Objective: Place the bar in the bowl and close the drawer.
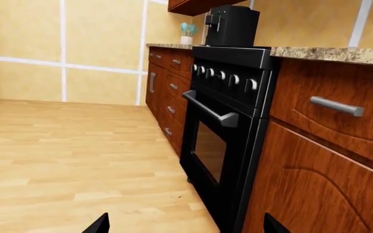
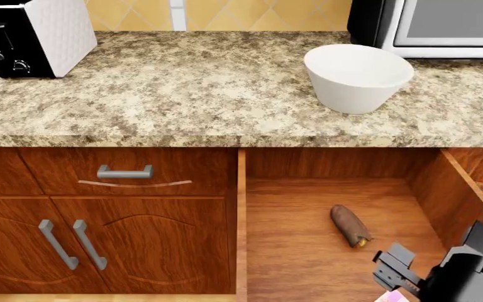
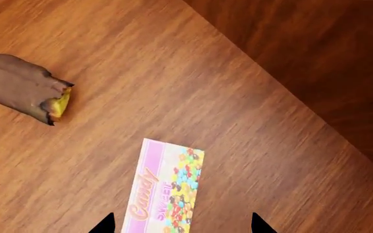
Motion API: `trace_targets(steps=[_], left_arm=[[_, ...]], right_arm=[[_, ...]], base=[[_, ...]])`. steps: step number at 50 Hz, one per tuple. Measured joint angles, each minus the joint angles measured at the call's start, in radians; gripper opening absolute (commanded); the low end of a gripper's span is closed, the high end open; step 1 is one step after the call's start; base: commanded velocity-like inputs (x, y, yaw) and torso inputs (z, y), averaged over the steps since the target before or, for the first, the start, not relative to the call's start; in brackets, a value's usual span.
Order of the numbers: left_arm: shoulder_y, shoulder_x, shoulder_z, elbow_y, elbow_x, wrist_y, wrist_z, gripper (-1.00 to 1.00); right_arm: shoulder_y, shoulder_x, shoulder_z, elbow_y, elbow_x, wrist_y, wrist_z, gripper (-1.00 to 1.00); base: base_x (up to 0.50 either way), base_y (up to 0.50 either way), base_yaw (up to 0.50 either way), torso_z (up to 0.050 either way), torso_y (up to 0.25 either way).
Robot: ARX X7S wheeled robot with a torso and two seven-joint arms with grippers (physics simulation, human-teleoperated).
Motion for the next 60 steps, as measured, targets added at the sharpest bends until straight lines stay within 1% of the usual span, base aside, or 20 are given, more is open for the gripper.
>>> trace_targets(steps=[20, 29, 41, 60], left_arm=[[-0.003, -0.005, -0.006, 0.009, 0.006, -0.014, -0.006, 1.0], [-0.01, -0.011, -0.006, 0.013, 0.013, -0.025, -0.014, 1.0], [-0.016, -0.015, -0.007, 0.013, 0.023, -0.03, -0.023, 1.0], [-0.021, -0.015, -0.009, -0.004, 0.023, -0.024, -0.015, 1.0]], right_arm=[[-0.074, -0.032, 0.061, -0.005, 0.061, -0.157, -0.079, 1.0], [-0.094, -0.052, 0.064, 0.003, 0.043, -0.247, -0.049, 1.0], [-0.106, -0.076, 0.04, 0.012, -0.019, -0.34, 0.032, 1.0], [-0.134, -0.112, 0.036, 0.047, -0.017, -0.352, 0.046, 1.0]], base=[[0.0, 0.0, 0.0, 0.0, 0.0], [0.0, 0.0, 0.0, 0.0, 0.0], [0.0, 0.0, 0.0, 0.0, 0.0], [0.0, 0.0, 0.0, 0.0, 0.0]])
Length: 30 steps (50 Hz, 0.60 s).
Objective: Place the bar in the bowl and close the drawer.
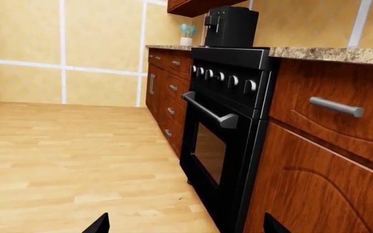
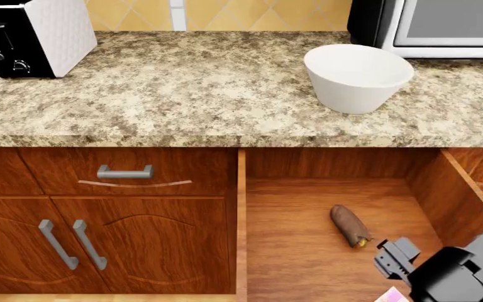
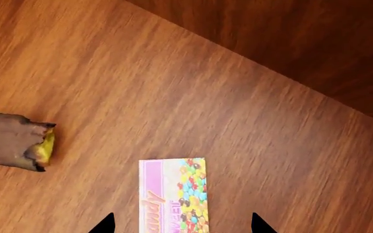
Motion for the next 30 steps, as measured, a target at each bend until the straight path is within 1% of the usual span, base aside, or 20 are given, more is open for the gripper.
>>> trace_targets(steps=[30], left_arm=[[0.003, 0.005, -0.005, -0.005, 0.001, 0.008, 0.009, 1.0]], right_arm=[[-0.034, -0.045, -0.002, 0.069, 0.036, 0.072, -0.037, 1.0]], base=[[0.0, 0.0, 0.0, 0.0, 0.0]])
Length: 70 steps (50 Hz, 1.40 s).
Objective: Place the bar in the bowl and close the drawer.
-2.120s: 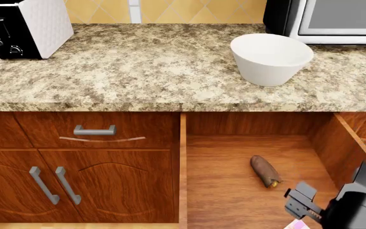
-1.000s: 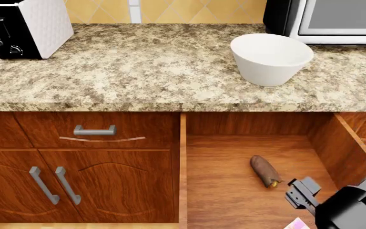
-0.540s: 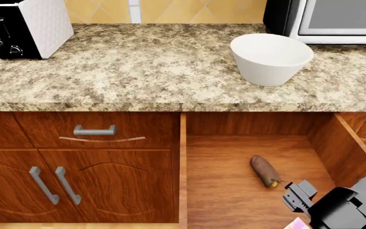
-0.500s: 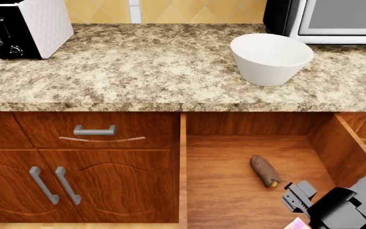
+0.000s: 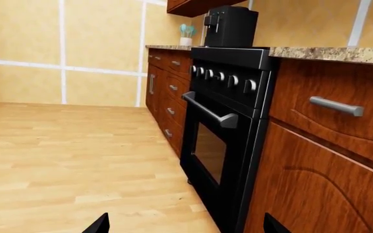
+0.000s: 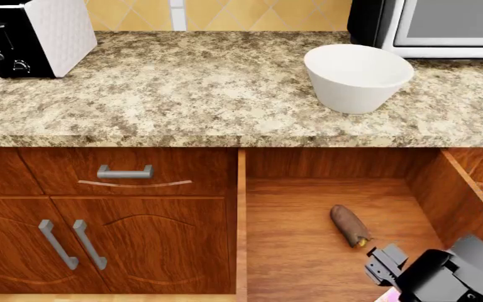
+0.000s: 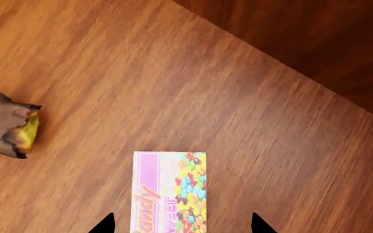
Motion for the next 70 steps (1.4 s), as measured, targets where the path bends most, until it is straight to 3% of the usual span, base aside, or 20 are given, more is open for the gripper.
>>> trace_targets(steps=[70], left_arm=[[-0.017, -0.017, 0.009, 0.014, 0.039, -0.034, -0.028, 1.0]], right_arm=[[-0.1, -0.108, 0.045, 0.134, 0.086, 0.078, -0.102, 1.0]], base=[[0.0, 0.0, 0.0, 0.0, 0.0]])
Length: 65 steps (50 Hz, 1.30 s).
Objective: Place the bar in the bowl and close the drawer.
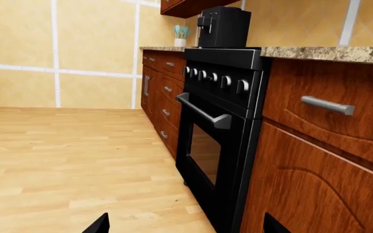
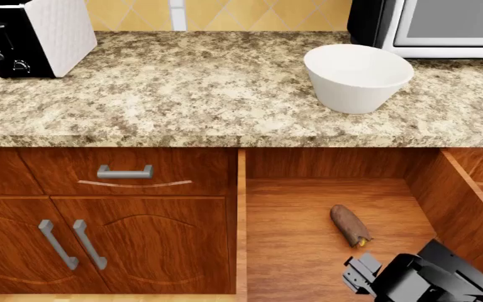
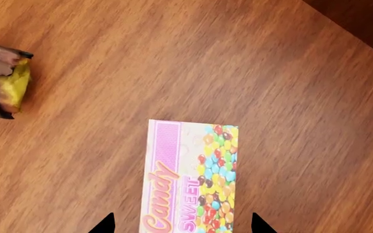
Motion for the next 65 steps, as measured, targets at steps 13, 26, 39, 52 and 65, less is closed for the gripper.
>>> trace_targets(steps=[13, 26, 39, 52, 65], left_arm=[[0.002, -0.001, 0.0, 0.004, 0.003, -0.002, -0.004, 1.0], [-0.002, -0.001, 0.001, -0.007, 0.003, 0.003, -0.002, 1.0], [-0.009, -0.001, 0.002, -0.022, 0.001, 0.01, 0.005, 1.0], [-0.012, -0.001, 0.002, -0.032, 0.0, 0.013, 0.01, 1.0], [-0.011, -0.002, 0.004, -0.025, 0.007, 0.008, 0.005, 1.0]], right_arm=[[-0.021, -0.008, 0.002, 0.016, 0.007, 0.005, -0.009, 1.0], [-0.043, -0.019, 0.005, 0.034, 0.015, 0.011, -0.021, 1.0], [-0.055, -0.037, 0.009, 0.06, 0.025, 0.028, -0.029, 1.0], [-0.067, -0.05, 0.016, 0.083, 0.035, 0.043, -0.04, 1.0], [-0.083, -0.058, 0.022, 0.099, 0.043, 0.051, -0.052, 1.0]], base=[[0.0, 0.0, 0.0, 0.0, 0.0], [0.0, 0.0, 0.0, 0.0, 0.0], [0.0, 0.0, 0.0, 0.0, 0.0], [0.0, 0.0, 0.0, 0.0, 0.0], [0.0, 0.0, 0.0, 0.0, 0.0]])
